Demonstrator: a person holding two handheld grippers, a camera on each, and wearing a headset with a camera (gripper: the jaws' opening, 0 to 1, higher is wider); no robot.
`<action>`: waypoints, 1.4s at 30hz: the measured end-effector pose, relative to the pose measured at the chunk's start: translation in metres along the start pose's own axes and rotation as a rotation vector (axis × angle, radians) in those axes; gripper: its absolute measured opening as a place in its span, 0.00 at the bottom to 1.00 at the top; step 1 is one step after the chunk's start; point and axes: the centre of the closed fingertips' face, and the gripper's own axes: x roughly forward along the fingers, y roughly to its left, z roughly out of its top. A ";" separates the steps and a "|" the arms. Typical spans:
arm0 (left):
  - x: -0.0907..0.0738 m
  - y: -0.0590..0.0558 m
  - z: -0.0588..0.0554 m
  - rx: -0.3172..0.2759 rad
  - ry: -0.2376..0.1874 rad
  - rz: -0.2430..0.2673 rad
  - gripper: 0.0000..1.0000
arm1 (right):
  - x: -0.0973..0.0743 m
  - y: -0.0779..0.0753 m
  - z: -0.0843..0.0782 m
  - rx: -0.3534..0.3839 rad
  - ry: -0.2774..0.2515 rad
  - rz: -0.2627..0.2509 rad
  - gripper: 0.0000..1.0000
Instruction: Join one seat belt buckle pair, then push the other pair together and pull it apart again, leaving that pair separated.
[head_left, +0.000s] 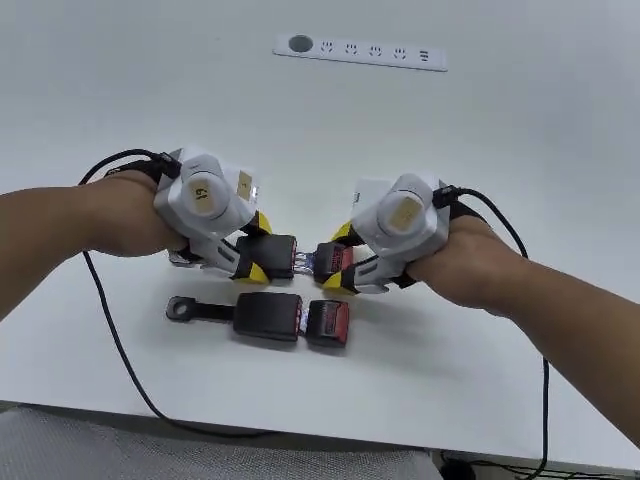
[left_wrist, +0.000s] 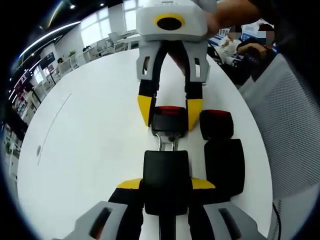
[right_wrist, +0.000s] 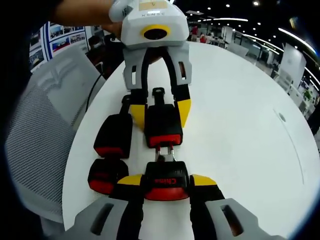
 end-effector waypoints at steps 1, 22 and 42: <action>0.000 0.000 0.000 0.000 0.000 -0.001 0.34 | -0.001 0.000 -0.002 0.002 0.001 -0.003 0.31; 0.000 0.002 -0.002 0.001 -0.013 0.003 0.35 | -0.041 -0.011 -0.063 -0.004 0.068 -0.007 0.33; 0.001 0.006 -0.001 0.085 0.029 0.022 0.41 | -0.042 -0.012 -0.062 0.015 0.118 -0.039 0.41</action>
